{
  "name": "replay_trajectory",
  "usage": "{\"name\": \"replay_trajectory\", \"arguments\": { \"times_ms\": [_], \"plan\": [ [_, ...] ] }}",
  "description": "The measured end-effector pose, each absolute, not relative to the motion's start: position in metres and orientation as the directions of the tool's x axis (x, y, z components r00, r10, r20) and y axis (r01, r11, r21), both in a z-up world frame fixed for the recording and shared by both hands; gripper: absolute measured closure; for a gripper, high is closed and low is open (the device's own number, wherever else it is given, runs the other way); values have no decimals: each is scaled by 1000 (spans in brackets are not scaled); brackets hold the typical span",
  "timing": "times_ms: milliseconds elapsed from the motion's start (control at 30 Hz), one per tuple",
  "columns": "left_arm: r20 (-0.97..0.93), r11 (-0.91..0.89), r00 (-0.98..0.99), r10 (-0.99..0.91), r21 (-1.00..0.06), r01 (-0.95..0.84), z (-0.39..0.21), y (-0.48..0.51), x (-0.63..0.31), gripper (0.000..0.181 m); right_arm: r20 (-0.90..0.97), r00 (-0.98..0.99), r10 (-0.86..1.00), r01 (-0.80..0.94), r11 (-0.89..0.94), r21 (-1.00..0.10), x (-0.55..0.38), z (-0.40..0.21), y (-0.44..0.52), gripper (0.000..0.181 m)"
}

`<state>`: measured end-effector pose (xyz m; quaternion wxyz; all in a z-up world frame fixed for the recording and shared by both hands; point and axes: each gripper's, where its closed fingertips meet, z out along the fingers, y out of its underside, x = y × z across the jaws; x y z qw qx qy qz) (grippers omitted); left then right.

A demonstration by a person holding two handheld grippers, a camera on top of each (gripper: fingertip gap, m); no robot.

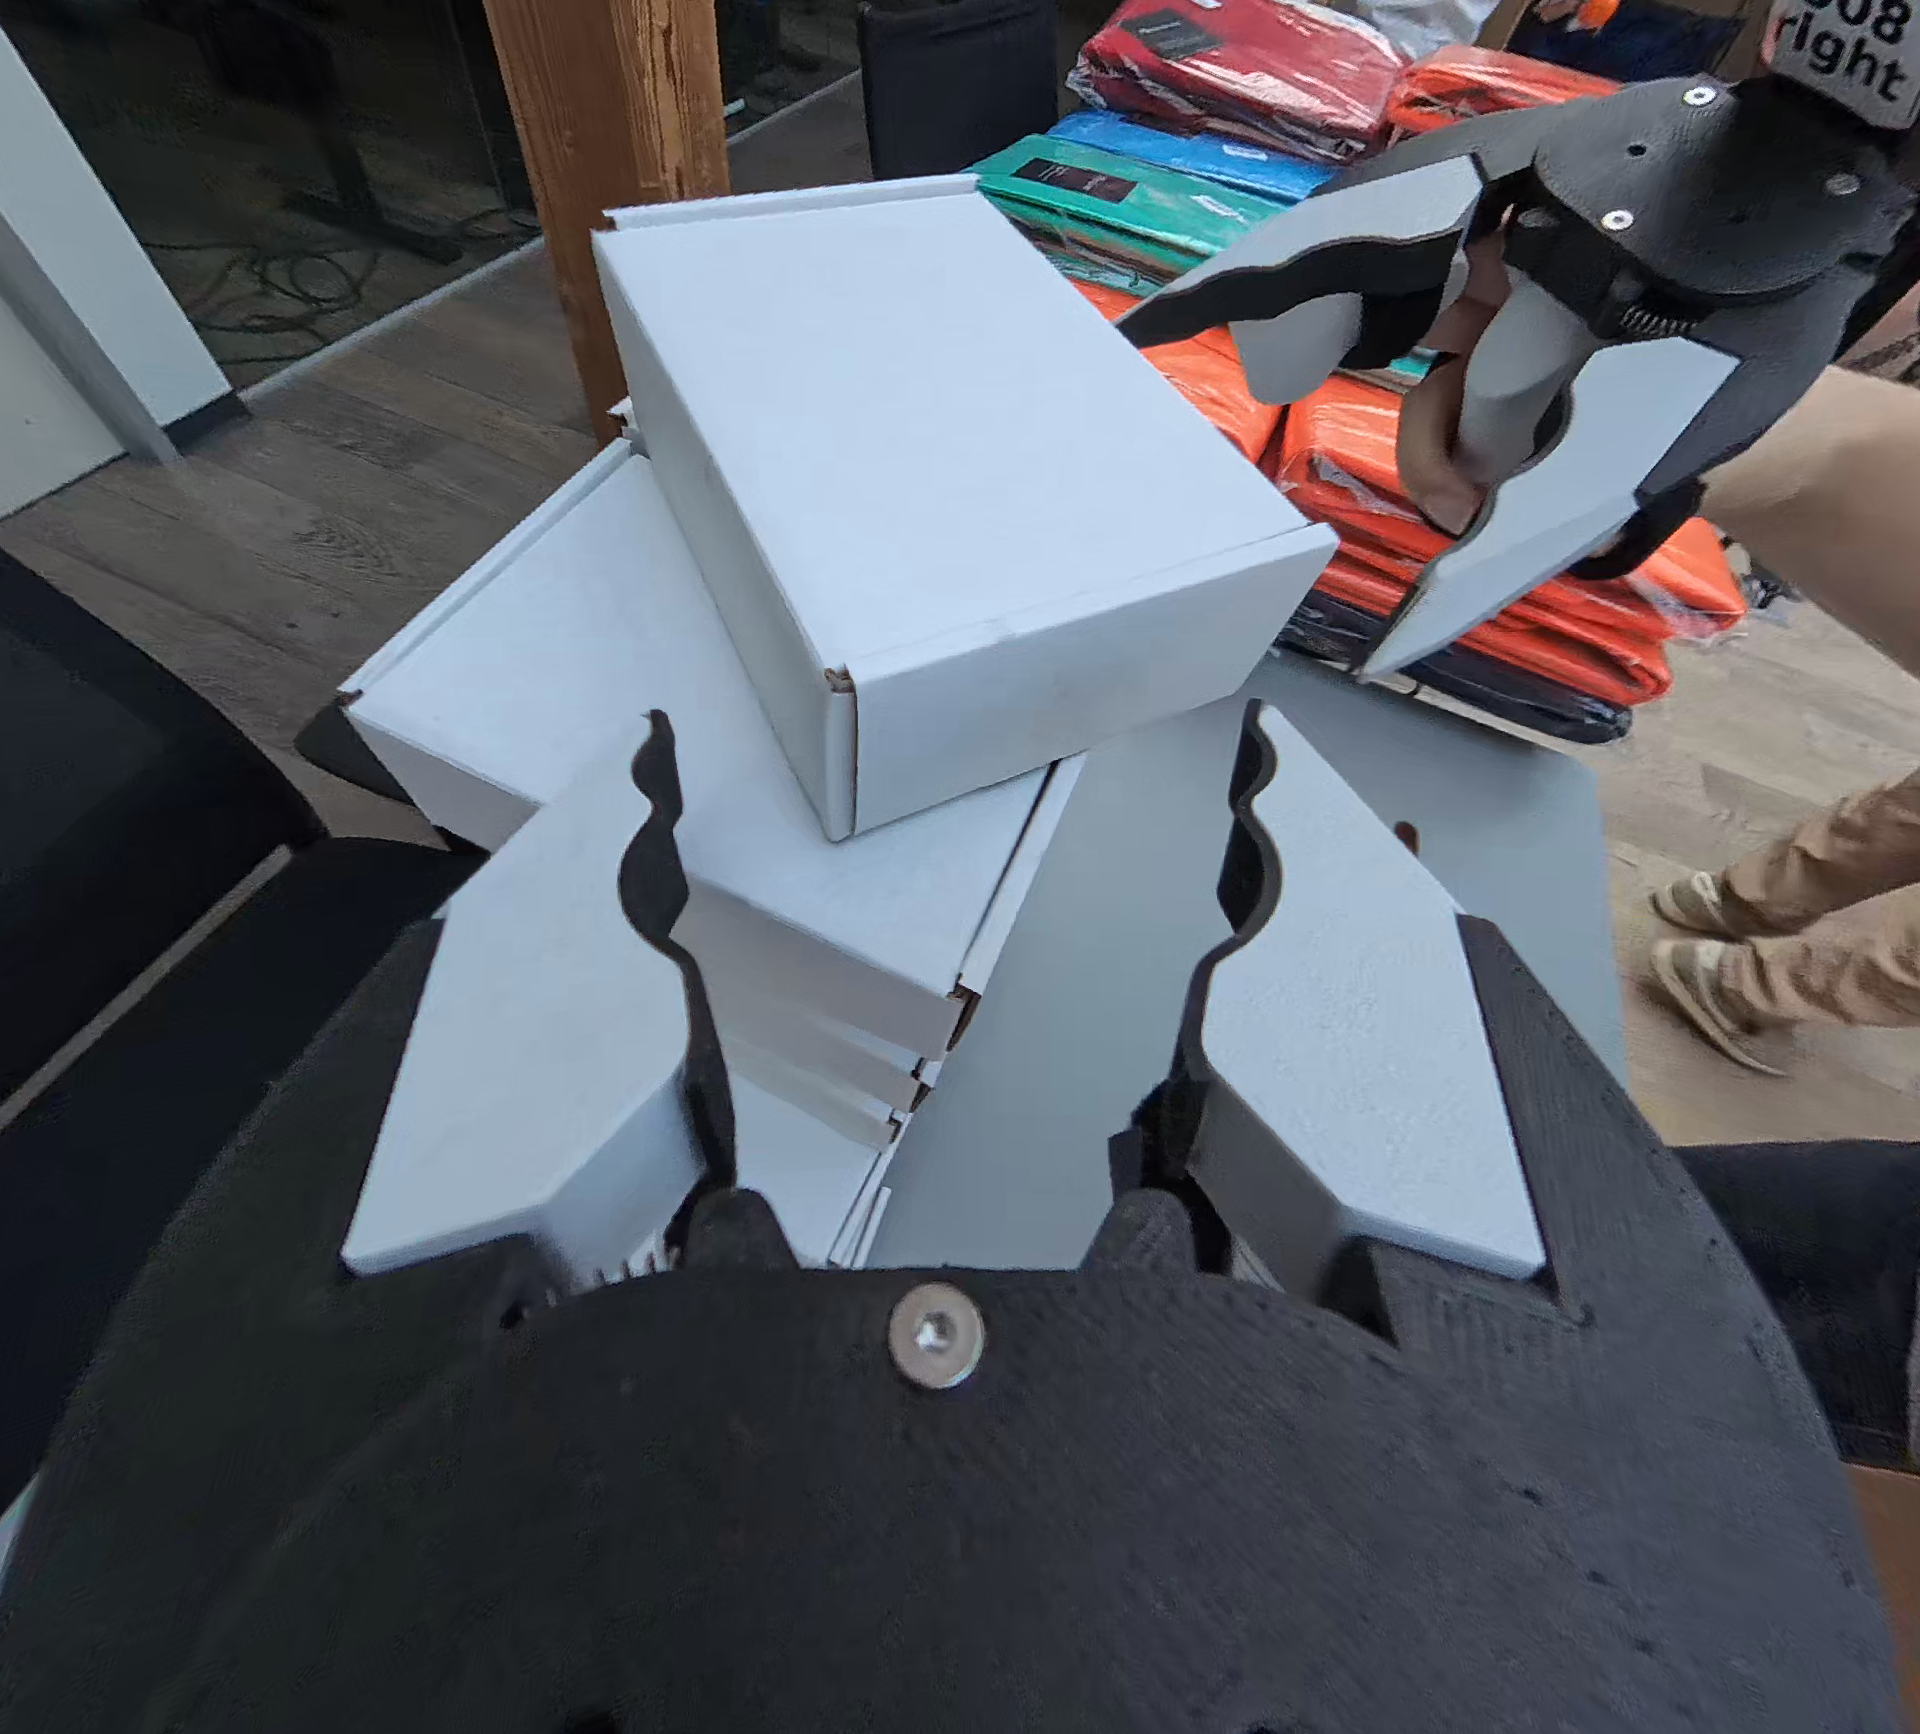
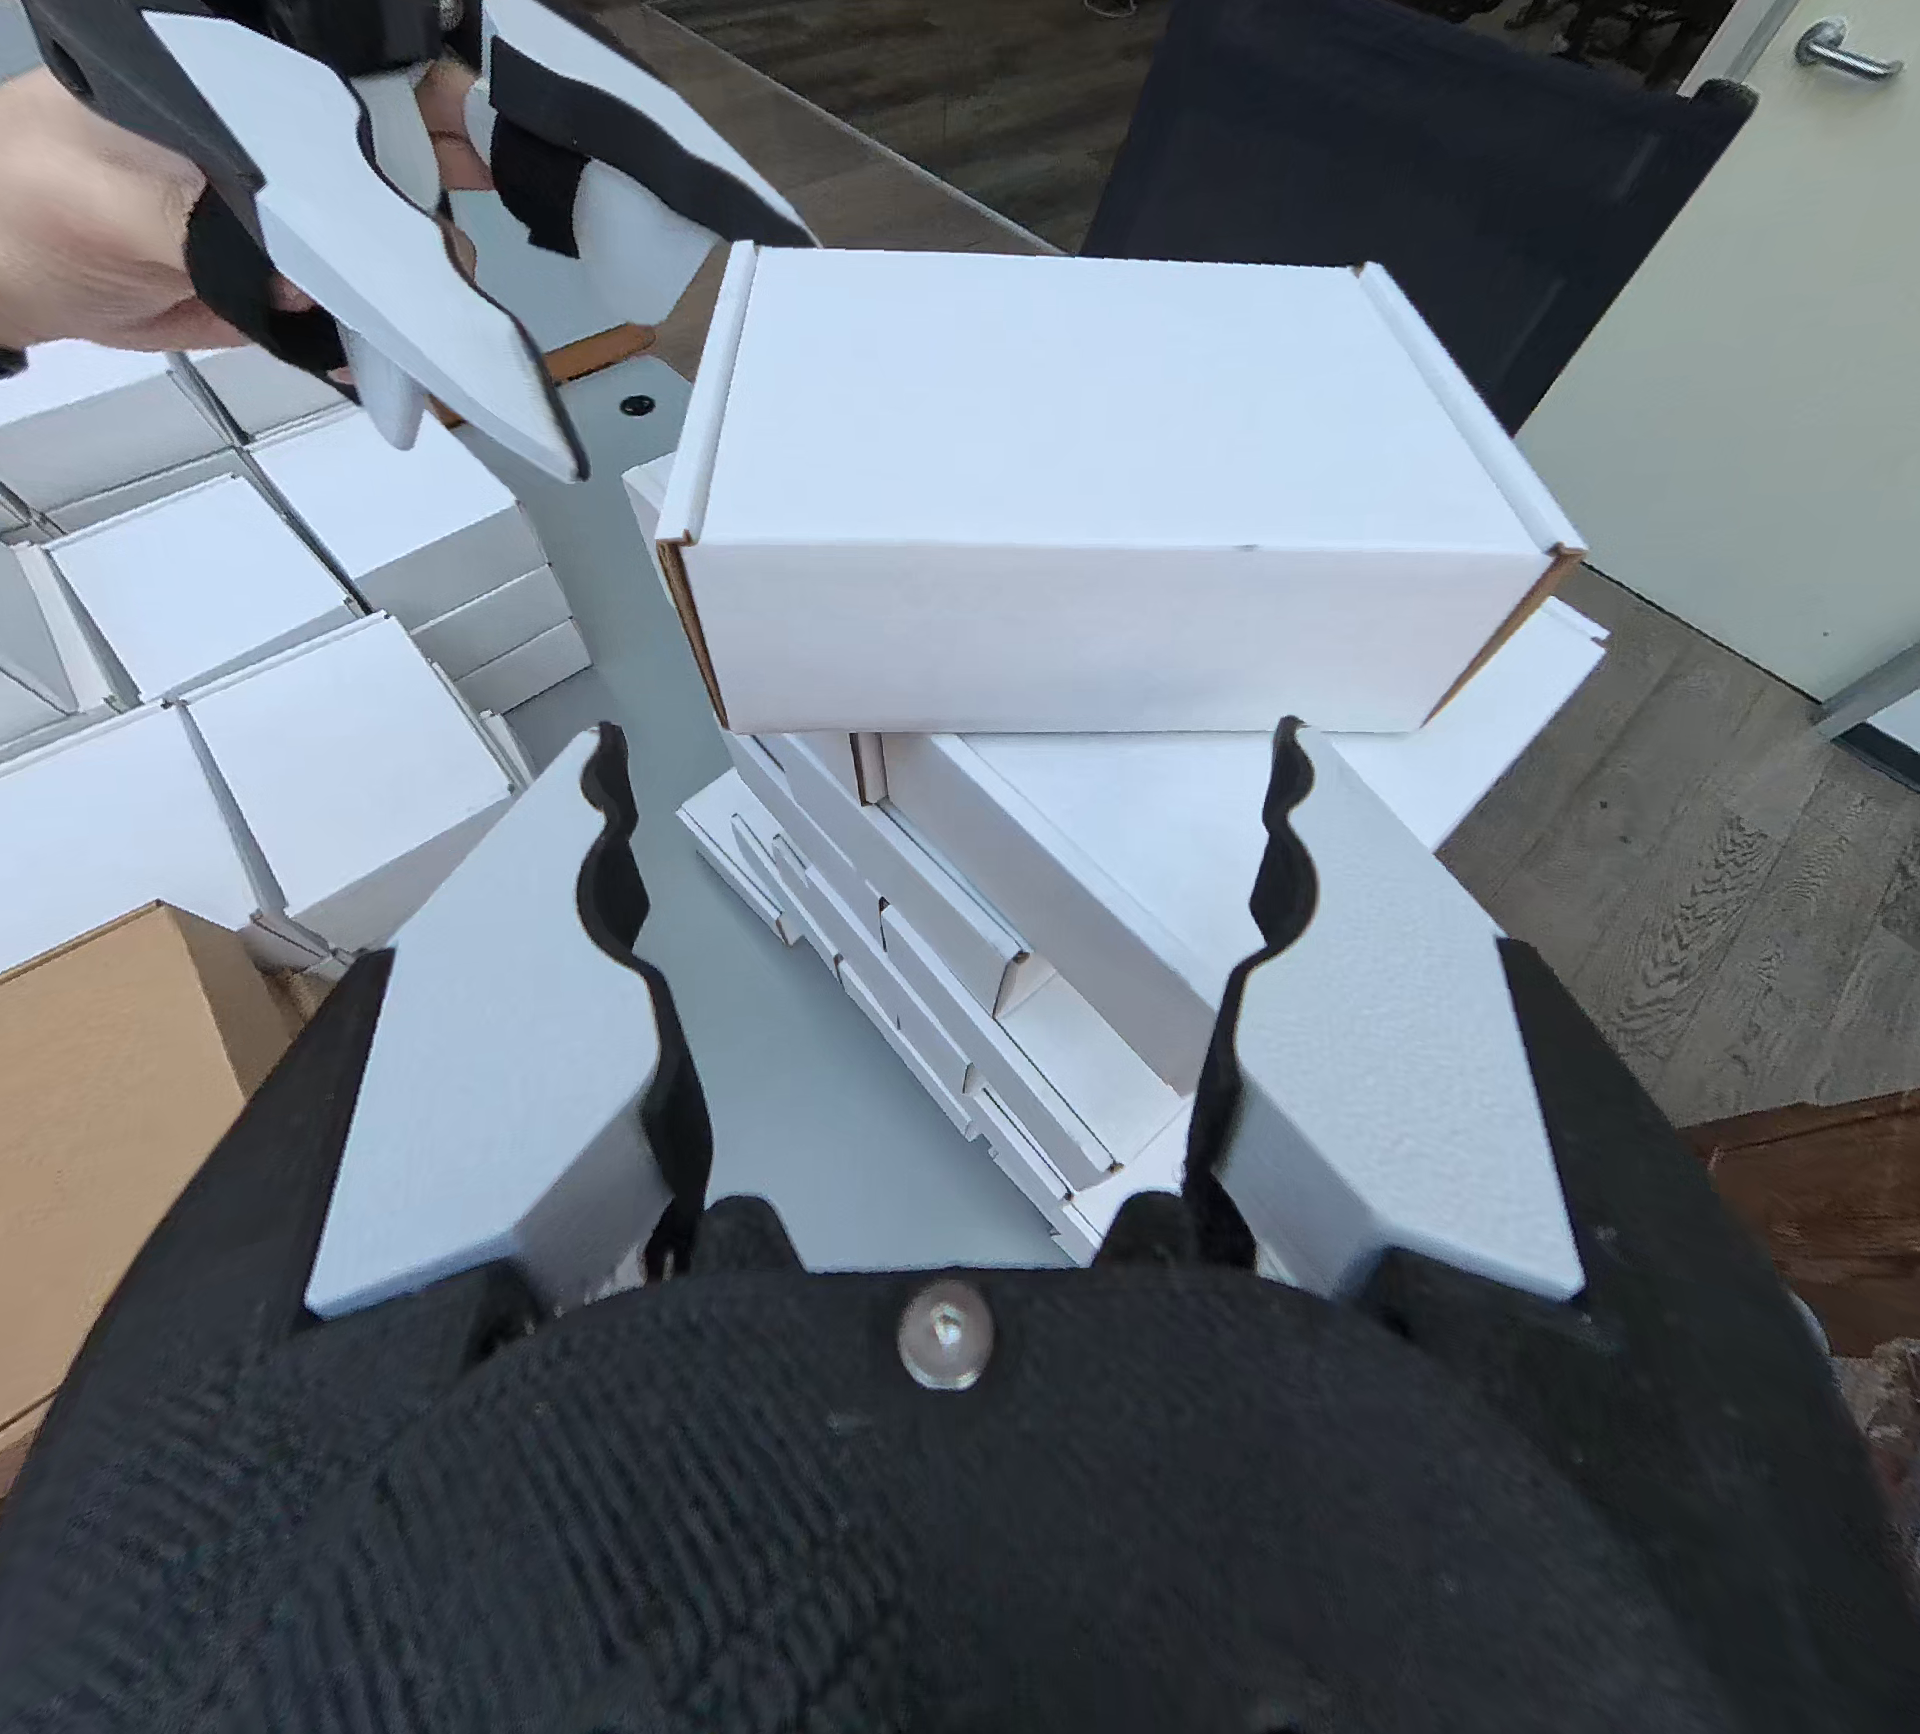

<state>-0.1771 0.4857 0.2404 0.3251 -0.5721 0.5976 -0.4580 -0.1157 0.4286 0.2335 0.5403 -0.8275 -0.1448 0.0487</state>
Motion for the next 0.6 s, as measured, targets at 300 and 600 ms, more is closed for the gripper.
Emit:
{"name": "replay_trajectory", "arguments": {
  "times_ms": [300, 600],
  "plan": [
    [93, -34, -126, -988, -913, -407, 232, 483, -170, 112, 95, 957, 273, 199, -384, -901, -124, 233, 443, 80],
    [100, -39, -134, -986, -916, -400, 230, 469, -174, 107, -83, 950, 302, 48, -401, -915, -111, 245, 439, 93]
  ]
}}
